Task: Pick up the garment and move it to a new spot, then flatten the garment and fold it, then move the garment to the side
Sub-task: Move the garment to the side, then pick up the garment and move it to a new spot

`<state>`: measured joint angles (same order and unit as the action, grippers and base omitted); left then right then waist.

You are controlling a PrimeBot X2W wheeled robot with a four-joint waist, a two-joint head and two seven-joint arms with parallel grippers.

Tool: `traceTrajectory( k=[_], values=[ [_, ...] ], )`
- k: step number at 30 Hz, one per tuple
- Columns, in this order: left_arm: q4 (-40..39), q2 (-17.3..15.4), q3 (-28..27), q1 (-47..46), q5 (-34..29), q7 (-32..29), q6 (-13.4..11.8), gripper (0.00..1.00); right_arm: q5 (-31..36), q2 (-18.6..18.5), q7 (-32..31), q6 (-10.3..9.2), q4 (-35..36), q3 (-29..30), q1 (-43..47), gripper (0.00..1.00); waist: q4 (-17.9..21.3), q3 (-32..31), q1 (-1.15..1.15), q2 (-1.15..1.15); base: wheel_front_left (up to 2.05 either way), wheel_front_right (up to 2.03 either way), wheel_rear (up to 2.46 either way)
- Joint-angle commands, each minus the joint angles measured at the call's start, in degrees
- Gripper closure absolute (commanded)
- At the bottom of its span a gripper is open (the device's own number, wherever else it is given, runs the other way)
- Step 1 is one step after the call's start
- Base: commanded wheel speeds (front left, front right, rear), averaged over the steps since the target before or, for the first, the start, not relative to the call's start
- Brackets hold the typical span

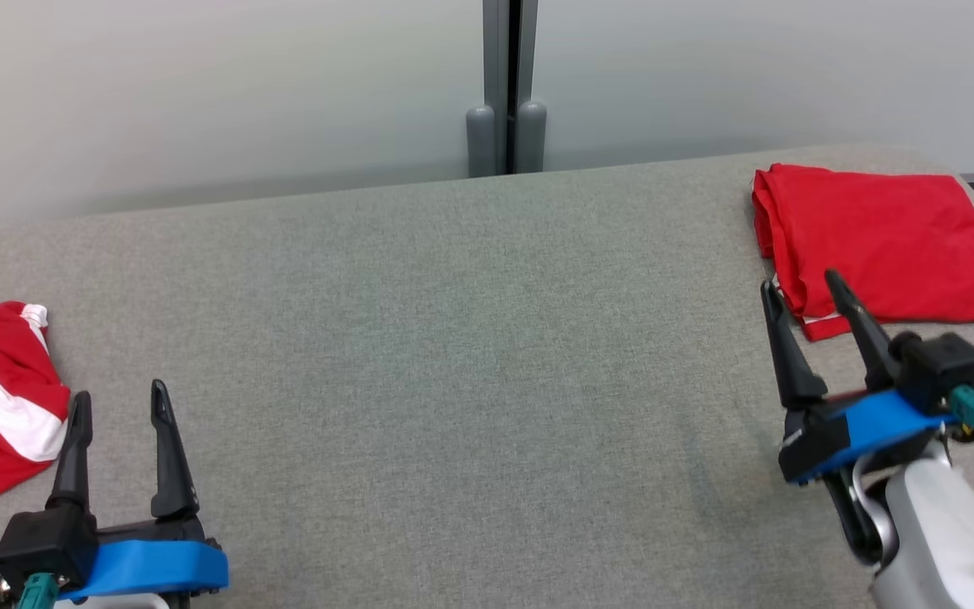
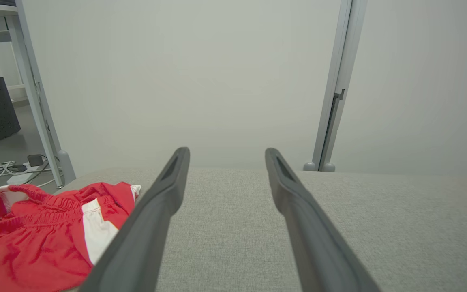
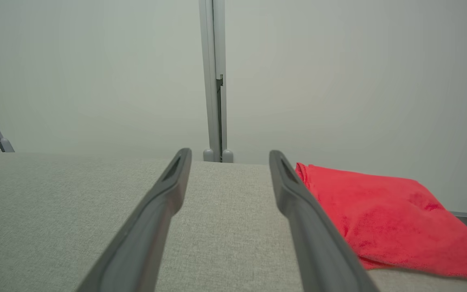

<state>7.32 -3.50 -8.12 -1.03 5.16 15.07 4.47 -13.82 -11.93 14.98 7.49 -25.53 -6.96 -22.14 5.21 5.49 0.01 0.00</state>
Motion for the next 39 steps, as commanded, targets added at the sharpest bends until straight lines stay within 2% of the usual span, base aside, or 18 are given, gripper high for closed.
traceTrajectory(
  k=[1,14,22,39],
  values=[
    [0.29,0.0,0.4,0.74,0.37,0.13,-0.36,0.0,-0.13,0.53,0.27,0.01,1.12,0.79,2.36,0.0,0.07,-0.61,-0.01,0.0,0.0,0.0,0.0],
    [1.97,0.34,2.43,3.27,0.78,0.13,-1.03,0.0,2.9,5.37,-2.42,0.01,11.13,6.71,15.44,0.0,-0.97,-3.96,-0.01,0.0,0.0,0.0,0.0],
    [2.41,0.17,2.7,4.09,0.79,-0.23,-1.53,0.0,4.99,7.58,-5.3,0.02,16.34,7.54,19.01,0.0,-1.82,-5.14,-0.01,0.0,0.0,0.0,0.0],
    [1.12,-0.94,4.27,3.39,0.64,-2.73,-2.39,0.0,6.47,9.02,-7.64,0.02,16.83,7.49,19.31,0.0,-3.04,-5.49,-0.01,0.0,0.0,0.0,0.0]
  ],
)
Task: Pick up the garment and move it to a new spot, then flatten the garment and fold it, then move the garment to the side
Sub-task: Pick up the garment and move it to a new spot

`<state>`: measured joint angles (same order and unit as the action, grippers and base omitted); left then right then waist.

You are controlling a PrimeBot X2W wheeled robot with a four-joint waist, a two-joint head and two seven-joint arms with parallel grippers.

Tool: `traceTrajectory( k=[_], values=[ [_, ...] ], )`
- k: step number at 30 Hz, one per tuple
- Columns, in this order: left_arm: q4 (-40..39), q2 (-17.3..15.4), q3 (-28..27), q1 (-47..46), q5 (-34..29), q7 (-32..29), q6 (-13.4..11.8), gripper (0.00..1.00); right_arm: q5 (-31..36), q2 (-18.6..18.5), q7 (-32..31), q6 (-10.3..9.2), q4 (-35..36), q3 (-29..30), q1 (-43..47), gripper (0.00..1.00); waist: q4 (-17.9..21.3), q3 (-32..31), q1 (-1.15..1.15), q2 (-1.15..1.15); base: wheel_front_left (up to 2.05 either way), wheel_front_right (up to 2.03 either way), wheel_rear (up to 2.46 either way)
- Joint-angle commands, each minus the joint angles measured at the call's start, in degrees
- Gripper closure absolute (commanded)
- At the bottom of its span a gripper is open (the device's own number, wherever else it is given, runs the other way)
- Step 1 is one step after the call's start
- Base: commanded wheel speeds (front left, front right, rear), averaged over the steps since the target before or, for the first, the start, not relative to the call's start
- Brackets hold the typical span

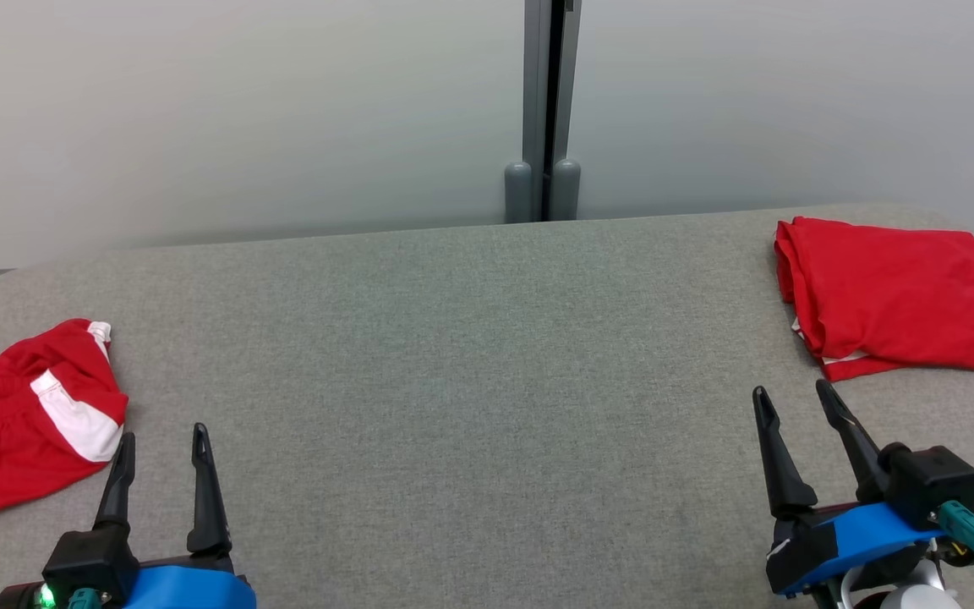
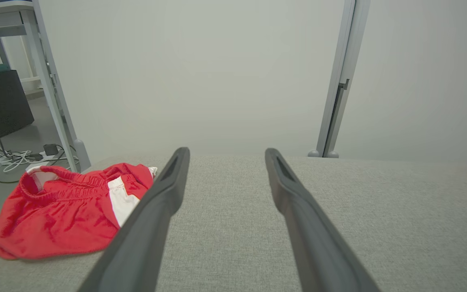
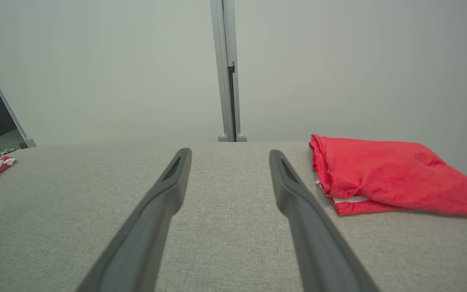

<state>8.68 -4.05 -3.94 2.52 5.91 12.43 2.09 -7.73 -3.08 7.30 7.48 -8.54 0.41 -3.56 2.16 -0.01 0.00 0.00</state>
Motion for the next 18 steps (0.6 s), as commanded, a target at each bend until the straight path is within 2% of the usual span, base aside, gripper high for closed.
traceTrajectory(
  k=[1,11,18],
  values=[
    [-0.33,-0.45,0.11,-0.17,-0.07,-0.24,-0.04,0.0,0.37,0.19,0.07,0.03,-0.23,0.17,0.71,0.0,-0.02,0.05,0.0,0.0,0.0,0.0,0.0],
    [-0.8,-0.91,0.18,-0.43,0.5,-0.74,-0.72,0.0,-0.3,0.22,0.53,0.03,-0.77,0.23,0.32,0.0,-0.86,0.53,0.0,0.0,0.0,0.0,0.0],
    [-0.77,-1.71,-0.56,-1.91,1.24,-0.27,-1.16,0.0,-0.74,0.2,0.77,0.03,-0.77,-0.43,-0.19,0.0,-3.73,1.85,0.0,0.0,0.0,0.0,0.0]
  ],
)
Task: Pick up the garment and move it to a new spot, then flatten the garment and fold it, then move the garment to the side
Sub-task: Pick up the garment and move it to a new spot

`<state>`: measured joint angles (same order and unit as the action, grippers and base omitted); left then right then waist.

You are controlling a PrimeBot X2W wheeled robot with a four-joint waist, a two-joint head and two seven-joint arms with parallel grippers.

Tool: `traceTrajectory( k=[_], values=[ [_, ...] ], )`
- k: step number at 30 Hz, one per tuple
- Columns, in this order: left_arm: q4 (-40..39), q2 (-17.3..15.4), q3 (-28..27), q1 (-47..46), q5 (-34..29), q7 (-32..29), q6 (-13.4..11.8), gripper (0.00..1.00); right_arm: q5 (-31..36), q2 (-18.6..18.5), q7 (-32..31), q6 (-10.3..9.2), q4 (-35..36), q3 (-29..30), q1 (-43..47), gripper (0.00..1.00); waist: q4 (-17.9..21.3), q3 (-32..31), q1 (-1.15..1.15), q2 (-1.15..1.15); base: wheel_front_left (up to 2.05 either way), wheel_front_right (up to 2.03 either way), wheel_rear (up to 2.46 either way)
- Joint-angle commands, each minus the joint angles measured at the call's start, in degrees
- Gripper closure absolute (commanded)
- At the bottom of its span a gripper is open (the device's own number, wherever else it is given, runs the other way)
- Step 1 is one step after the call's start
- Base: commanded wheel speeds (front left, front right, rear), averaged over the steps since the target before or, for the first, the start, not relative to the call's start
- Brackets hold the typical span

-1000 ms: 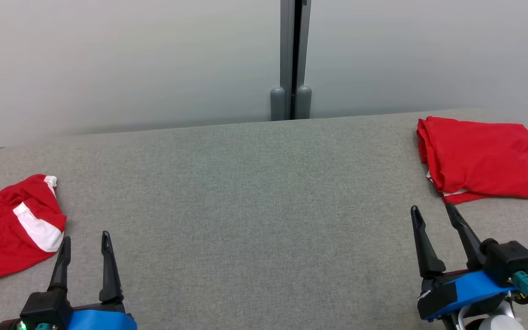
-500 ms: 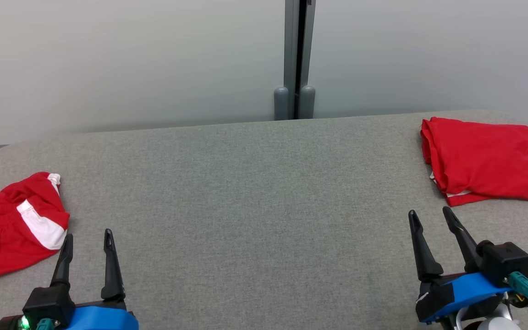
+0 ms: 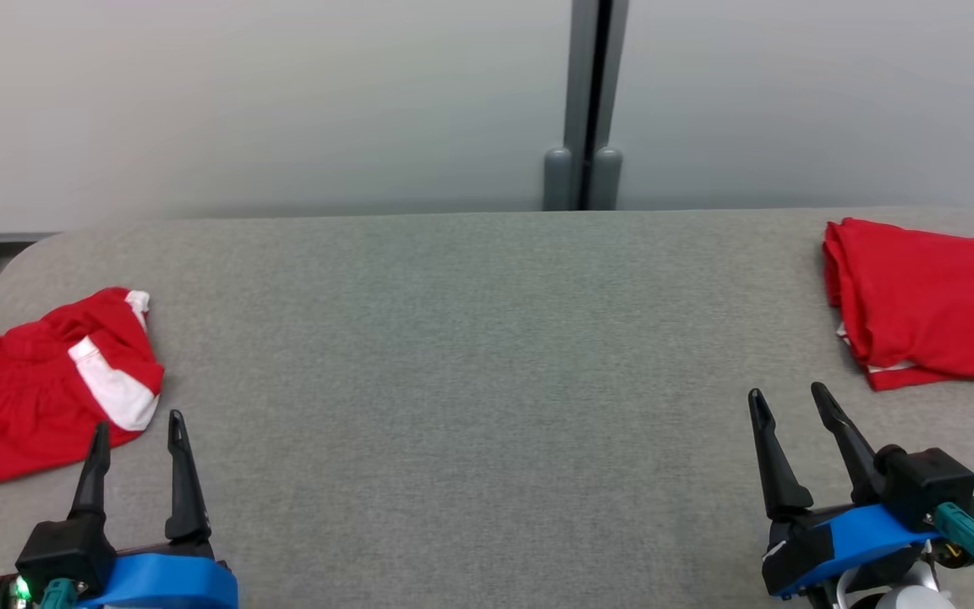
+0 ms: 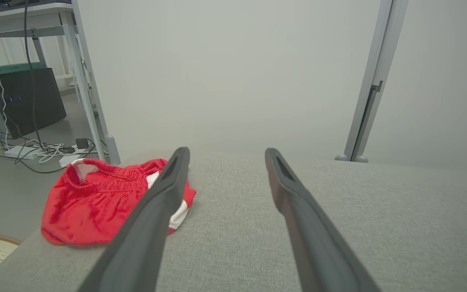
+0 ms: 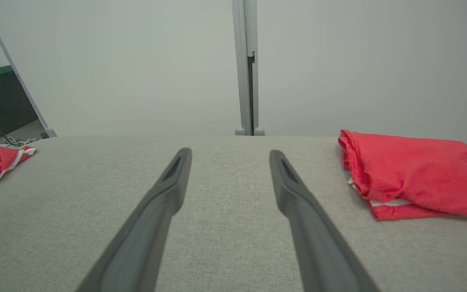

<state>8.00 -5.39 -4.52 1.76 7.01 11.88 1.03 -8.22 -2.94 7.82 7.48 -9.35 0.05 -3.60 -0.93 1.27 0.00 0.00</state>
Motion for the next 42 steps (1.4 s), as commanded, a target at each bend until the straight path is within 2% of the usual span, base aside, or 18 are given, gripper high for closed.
traceTrajectory(
  k=[1,15,24,33,38,42],
  values=[
    [-0.13,-0.5,-0.02,-1.38,0.21,0.27,-0.19,0.0,-0.25,0.05,0.29,0.03,0.1,-0.12,-0.29,0.0,-1.34,0.85,0.0,0.0,0.0,0.0,0.0],
    [0.77,-1.93,-1.05,-1.7,1.15,0.73,-0.89,0.0,0.06,0.04,0.4,0.03,-0.42,-0.13,-1.05,0.0,-13.16,2.62,0.0,0.0,0.0,0.0,0.0],
    [-0.2,-2.49,-1.52,-0.67,1.86,0.56,-1.79,0.0,0.0,0.01,0.23,0.03,-0.97,-0.44,-1.3,0.0,-18.62,2.71,0.0,0.0,0.0,0.0,0.0],
    [-0.98,-2.86,-1.49,-0.32,2.29,0.32,-2.27,0.0,-0.26,0.01,0.31,0.03,-1.6,-1.07,-1.75,0.0,-20.34,3.17,0.0,0.0,0.0,0.0,0.0],
    [-0.56,-3.04,-1.69,-2.32,3.21,0.34,-2.02,0.0,-0.19,0.0,0.15,0.03,-1.63,-1.5,-2.13,0.0,-19.1,3.8,0.0,0.0,0.0,0.0,0.0],
    [0.33,-4.63,-1.99,-6.38,3.68,0.14,-1.33,0.0,0.72,-0.01,-0.44,0.03,-0.94,-1.33,-2.56,0.0,-17.37,5.11,0.0,0.0,0.0,0.0,0.0]
  ],
)
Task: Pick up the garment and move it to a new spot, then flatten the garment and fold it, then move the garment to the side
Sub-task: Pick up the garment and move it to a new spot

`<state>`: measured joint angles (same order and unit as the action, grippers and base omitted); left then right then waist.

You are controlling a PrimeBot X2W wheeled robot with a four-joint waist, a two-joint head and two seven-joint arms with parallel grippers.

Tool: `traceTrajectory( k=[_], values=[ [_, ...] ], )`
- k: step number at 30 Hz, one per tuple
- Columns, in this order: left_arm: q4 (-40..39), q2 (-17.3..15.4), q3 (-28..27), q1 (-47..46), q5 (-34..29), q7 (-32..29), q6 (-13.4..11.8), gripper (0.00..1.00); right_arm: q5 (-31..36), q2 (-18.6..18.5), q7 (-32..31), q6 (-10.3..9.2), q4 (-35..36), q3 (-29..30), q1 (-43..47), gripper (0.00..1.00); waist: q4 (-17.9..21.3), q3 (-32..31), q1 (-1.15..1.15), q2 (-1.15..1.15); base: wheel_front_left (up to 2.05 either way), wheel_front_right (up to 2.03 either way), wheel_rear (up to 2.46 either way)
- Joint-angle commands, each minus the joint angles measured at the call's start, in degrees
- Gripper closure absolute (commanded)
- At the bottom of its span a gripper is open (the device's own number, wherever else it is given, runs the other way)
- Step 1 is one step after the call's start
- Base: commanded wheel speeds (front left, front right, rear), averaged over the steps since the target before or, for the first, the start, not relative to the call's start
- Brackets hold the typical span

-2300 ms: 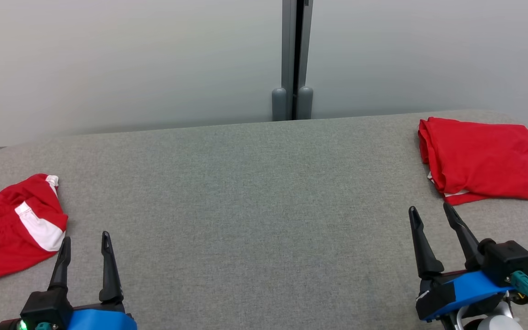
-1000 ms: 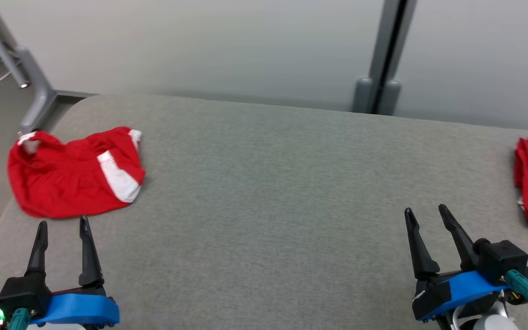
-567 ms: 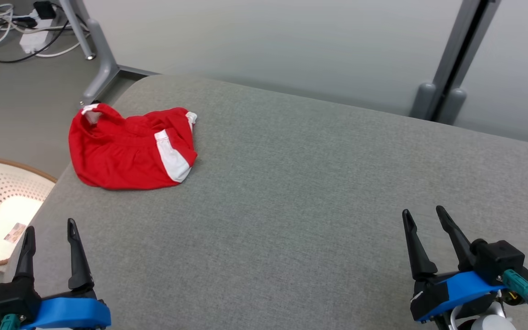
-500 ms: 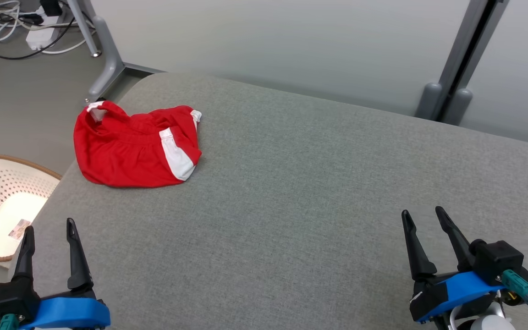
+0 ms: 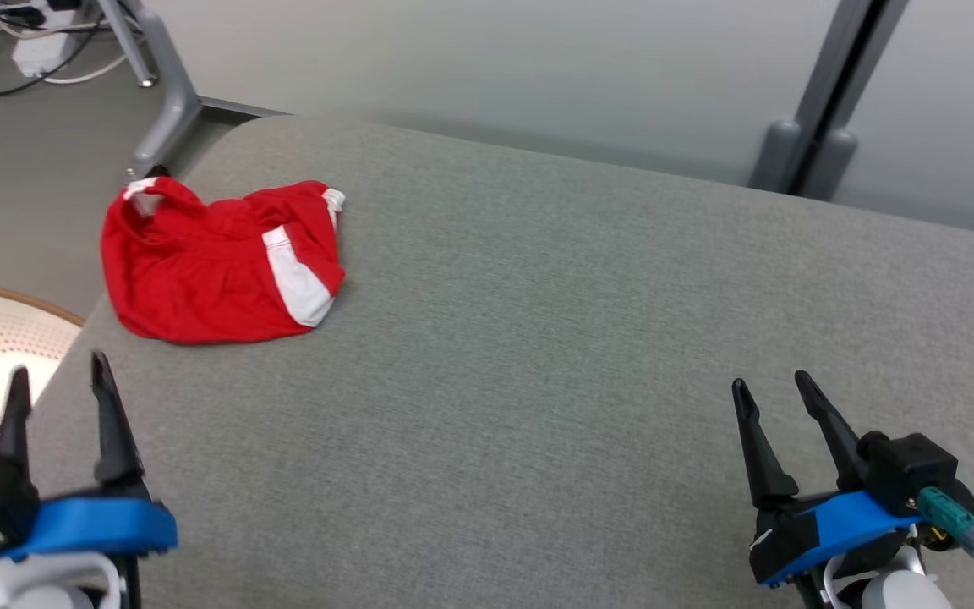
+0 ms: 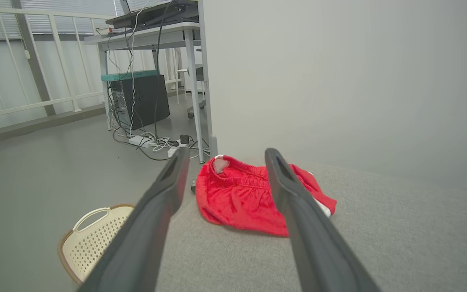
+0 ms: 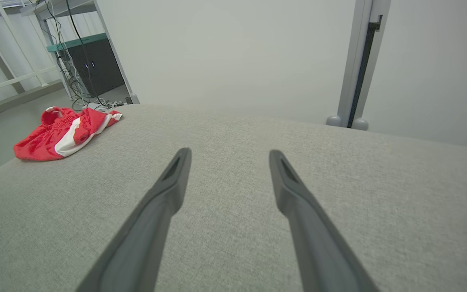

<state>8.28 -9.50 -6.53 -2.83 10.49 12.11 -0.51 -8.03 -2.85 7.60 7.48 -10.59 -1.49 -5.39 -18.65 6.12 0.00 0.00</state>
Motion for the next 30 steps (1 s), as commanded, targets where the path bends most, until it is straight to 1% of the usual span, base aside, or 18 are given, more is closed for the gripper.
traceTrajectory(
  k=[1,5,11,12,17,19,22,25,30],
  values=[
    [0.24,-0.95,-0.17,-3.29,0.42,-0.15,0.39,0.0,0.68,-0.19,-0.24,0.03,0.56,0.4,-1.01,0.0,0.86,0.75,0.0,0.0,0.0,0.0,0.0],
    [1.3,-3.11,-0.93,-10.03,1.11,-0.68,1.02,0.0,1.51,-1.16,-0.88,0.03,2.22,1.12,-2.2,0.0,3.08,3.27,0.0,0.0,0.0,0.0,0.0],
    [4.2,-6.94,-2.02,-20.76,2.25,-2.02,1.77,0.0,3.32,-2.76,-2.54,0.03,6.87,3.02,-4.35,0.0,6.85,9.28,0.0,0.0,0.0,0.0,0.0],
    [4.2,-6.94,-2.02,-20.76,2.25,-2.02,1.77,0.0,3.32,-2.76,-2.54,0.03,6.87,3.02,-4.35,0.0,6.85,9.28,0.0,0.0,0.0,0.0,0.0],
    [8.31,-9.5,-2.32,-29.31,3.23,-3.01,2.47,0.0,4.29,-3.7,-3.88,0.03,11.08,5.37,-5.59,0.0,9.58,14.66,0.0,0.0,0.0,0.0,0.0],
    [10.79,-10.64,-2.34,-32.15,3.58,-3.84,3.03,0.0,4.65,-3.9,-4.5,0.03,12.75,6.28,-6.0,0.0,10.44,16.69,0.0,0.0,0.0,0.0,0.0],
    [15.15,-11.26,-2.18,-36.07,4.38,-5.03,3.54,0.0,4.62,-4.67,-4.99,0.03,14.61,7.93,-6.55,0.0,11.33,19.38,0.0,0.0,0.0,0.0,0.0],
    [20.21,-11.78,-1.82,-38.94,5.11,-6.39,3.98,0.0,4.88,-4.46,-5.43,0.03,16.26,8.82,-6.98,0.0,11.99,21.64,0.0,0.0,0.0,0.0,0.0],
    [30.01,-11.6,-1.08,-42.38,6.41,-8.18,4.91,0.0,4.73,-4.87,-5.72,0.03,17.6,9.34,-7.42,0.0,12.66,23.92,0.0,0.0,0.0,0.0,0.0]
  ],
)
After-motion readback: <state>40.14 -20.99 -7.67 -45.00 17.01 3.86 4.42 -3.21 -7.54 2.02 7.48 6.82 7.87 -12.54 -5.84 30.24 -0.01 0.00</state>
